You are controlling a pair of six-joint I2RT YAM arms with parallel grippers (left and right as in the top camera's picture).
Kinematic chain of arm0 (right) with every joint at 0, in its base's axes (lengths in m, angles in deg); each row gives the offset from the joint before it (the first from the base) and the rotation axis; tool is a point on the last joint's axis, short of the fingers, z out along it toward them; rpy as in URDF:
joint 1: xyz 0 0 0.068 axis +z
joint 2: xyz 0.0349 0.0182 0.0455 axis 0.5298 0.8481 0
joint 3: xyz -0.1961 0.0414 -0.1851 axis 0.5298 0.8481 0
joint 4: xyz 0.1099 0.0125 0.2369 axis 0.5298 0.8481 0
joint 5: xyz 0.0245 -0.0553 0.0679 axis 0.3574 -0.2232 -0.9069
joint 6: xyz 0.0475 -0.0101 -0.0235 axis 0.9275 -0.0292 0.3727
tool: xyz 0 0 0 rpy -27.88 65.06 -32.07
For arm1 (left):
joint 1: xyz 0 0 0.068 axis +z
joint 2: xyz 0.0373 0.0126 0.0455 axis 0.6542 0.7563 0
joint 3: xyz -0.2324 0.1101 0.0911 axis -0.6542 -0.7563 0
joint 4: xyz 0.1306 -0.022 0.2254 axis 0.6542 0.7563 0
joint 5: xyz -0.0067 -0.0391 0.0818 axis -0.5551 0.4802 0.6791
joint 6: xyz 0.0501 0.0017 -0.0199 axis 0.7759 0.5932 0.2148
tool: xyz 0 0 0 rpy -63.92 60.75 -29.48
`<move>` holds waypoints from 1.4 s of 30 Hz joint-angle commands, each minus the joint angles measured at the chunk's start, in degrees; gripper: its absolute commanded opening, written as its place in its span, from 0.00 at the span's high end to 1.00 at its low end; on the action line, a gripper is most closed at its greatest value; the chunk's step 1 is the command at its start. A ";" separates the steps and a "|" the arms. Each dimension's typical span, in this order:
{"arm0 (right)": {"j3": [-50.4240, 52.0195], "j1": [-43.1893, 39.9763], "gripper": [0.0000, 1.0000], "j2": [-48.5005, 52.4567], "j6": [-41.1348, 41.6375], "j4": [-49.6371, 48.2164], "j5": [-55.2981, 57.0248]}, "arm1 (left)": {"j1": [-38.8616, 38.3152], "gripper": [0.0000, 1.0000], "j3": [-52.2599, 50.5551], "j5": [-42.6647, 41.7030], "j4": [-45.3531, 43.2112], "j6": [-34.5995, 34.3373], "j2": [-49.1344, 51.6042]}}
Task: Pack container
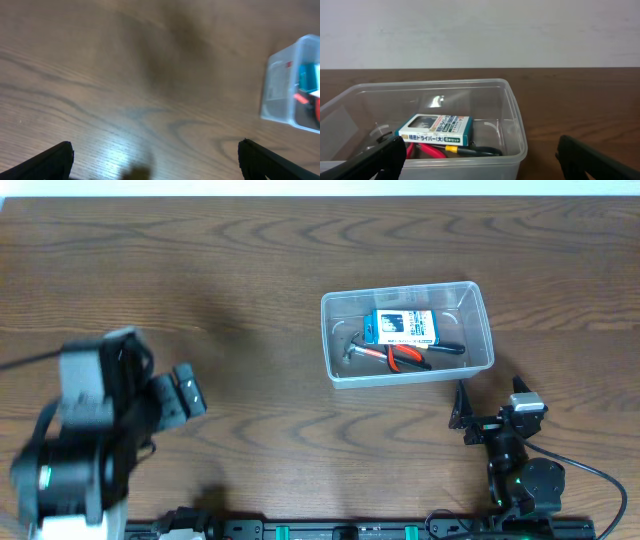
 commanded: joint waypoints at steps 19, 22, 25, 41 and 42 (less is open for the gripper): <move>0.09 0.48 0.01 -0.37 0.11 0.26 0.55 | -1.70 0.02 -31.91 -0.17 -32.72 1.95 -42.10; 0.09 0.48 0.01 -0.37 0.11 0.26 0.57 | -1.70 0.02 -36.50 -0.17 -39.10 5.51 -43.17; 0.09 0.48 0.01 -0.37 0.11 0.26 0.57 | -1.70 0.02 -41.05 -0.17 -44.28 9.64 -43.56; 0.09 0.48 0.01 -0.37 0.11 0.26 0.55 | -1.57 0.02 -60.41 -0.20 -60.81 23.61 -51.04; 0.09 0.48 0.01 -0.37 0.11 0.26 0.57 | -1.57 0.02 -60.92 -0.13 -60.89 23.98 -51.10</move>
